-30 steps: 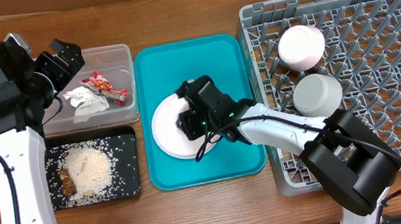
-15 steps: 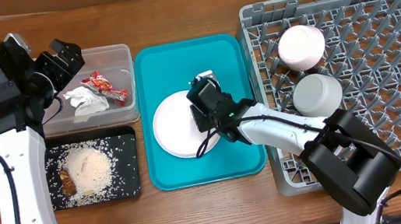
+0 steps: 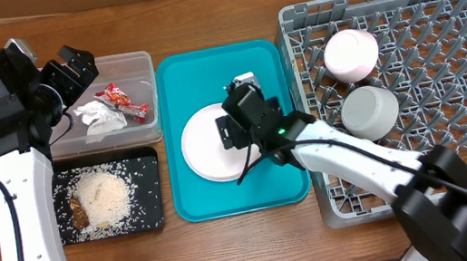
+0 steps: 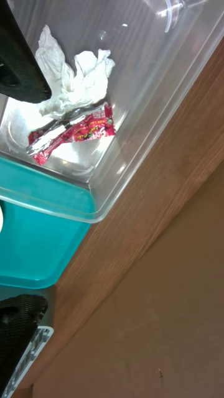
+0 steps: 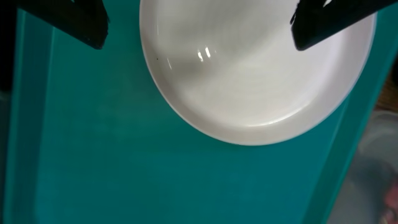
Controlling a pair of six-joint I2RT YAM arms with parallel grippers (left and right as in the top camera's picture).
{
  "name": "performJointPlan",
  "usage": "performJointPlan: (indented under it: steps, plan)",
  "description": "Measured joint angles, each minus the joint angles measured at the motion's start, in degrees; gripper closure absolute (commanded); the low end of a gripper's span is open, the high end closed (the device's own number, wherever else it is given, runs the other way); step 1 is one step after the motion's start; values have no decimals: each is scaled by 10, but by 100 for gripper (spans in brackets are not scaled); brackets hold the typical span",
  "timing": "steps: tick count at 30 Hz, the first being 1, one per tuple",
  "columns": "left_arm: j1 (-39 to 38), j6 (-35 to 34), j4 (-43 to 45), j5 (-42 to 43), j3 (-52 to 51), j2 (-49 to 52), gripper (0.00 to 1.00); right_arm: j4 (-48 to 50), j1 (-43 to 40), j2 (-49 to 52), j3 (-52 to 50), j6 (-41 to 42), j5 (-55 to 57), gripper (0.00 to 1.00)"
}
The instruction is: Sort waste into correct bins and load items into the dishwasher
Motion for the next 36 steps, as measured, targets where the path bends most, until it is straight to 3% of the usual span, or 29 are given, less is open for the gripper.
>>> performJointPlan:
  steps: [3,8,14,36]
  plan:
    - [0,0,0,0,0,0,0,-15,0,-9,4,0,2,0]
    - [0,0,0,0,0,0,0,-21,-6,-8,3,-4,3,38]
    - [0,0,0,0,0,0,0,-9,-8,14,0,-3,9,60]
    - [0,0,0,0,0,0,0,-9,-8,43,-6,-2,62,61]
